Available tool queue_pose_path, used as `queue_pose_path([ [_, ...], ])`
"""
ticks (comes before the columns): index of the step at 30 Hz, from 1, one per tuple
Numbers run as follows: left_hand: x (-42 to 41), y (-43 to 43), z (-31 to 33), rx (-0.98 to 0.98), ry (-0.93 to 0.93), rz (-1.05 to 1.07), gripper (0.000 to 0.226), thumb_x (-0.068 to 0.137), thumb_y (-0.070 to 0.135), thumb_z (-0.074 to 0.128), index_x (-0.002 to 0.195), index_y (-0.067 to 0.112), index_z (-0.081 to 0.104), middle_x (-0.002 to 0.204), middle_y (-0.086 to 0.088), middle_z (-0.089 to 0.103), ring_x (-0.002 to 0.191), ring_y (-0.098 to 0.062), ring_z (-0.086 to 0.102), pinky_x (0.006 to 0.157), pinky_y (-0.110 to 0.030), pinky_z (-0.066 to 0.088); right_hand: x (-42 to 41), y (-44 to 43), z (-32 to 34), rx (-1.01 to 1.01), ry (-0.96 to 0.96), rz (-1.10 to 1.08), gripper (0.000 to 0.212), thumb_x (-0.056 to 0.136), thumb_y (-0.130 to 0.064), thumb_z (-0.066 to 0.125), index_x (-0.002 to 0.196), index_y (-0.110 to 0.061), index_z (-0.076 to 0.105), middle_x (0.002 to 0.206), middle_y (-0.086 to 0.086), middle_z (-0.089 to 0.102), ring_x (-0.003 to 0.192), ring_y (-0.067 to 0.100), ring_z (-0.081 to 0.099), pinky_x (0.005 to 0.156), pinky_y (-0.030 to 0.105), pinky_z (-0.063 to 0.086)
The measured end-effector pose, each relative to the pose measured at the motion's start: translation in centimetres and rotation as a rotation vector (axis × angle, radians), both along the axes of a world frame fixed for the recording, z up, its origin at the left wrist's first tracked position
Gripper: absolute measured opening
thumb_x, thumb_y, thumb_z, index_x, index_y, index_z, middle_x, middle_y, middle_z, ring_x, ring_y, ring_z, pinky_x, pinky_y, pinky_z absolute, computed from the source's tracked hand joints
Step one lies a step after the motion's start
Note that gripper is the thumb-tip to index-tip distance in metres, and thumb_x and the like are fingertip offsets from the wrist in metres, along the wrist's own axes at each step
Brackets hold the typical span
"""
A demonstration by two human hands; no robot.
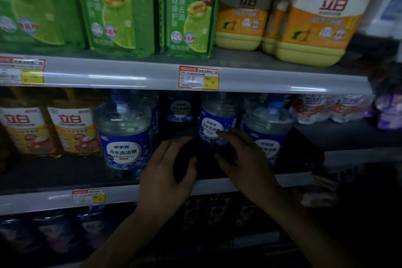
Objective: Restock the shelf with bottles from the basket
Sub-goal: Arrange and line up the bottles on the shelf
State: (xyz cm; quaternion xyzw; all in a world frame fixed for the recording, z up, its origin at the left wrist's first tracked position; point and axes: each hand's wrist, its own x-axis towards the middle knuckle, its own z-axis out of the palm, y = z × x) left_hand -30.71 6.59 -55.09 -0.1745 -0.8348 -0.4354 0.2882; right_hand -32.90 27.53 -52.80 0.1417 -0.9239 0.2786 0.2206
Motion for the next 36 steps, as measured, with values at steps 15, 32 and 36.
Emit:
queue_pose_path([
  [15, -3.9, 10.3, -2.1, 0.206, -0.227, -0.235, 0.058, 0.093, 0.035, 0.074, 0.145, 0.034, 0.050, 0.137, 0.014, 0.057, 0.124, 0.004, 0.055, 0.100, -0.011, 0.047, 0.8, 10.1, -0.3, -0.510, 0.074, -0.330, 0.040, 0.080, -0.022, 0.085, 0.107, -0.027, 0.055, 0.104, -0.006, 0.064, 0.090, -0.007, 0.062, 0.071, 0.011, 0.049],
  [32, -10.8, 15.4, -2.9, 0.316, -0.471, -0.445, 0.076, 0.076, 0.015, 0.091, 0.143, 0.017, 0.055, 0.131, 0.008, 0.069, 0.113, 0.005, 0.066, 0.099, -0.027, 0.058, -3.5, 13.7, -4.0, -0.551, -0.401, -0.196, 0.089, 0.057, -0.039, 0.098, 0.133, -0.029, 0.054, 0.118, -0.019, 0.067, 0.107, 0.003, 0.066, 0.091, 0.030, 0.058],
  [36, -11.3, 15.2, -2.2, 0.277, -0.504, -0.427, 0.079, 0.069, 0.014, 0.096, 0.139, 0.014, 0.059, 0.128, 0.005, 0.071, 0.112, 0.000, 0.067, 0.100, -0.037, 0.058, -3.9, 13.0, -3.9, -0.582, -0.351, -0.183, 0.092, 0.051, -0.028, 0.100, 0.130, -0.025, 0.052, 0.110, -0.021, 0.064, 0.098, -0.006, 0.062, 0.073, 0.011, 0.054],
])
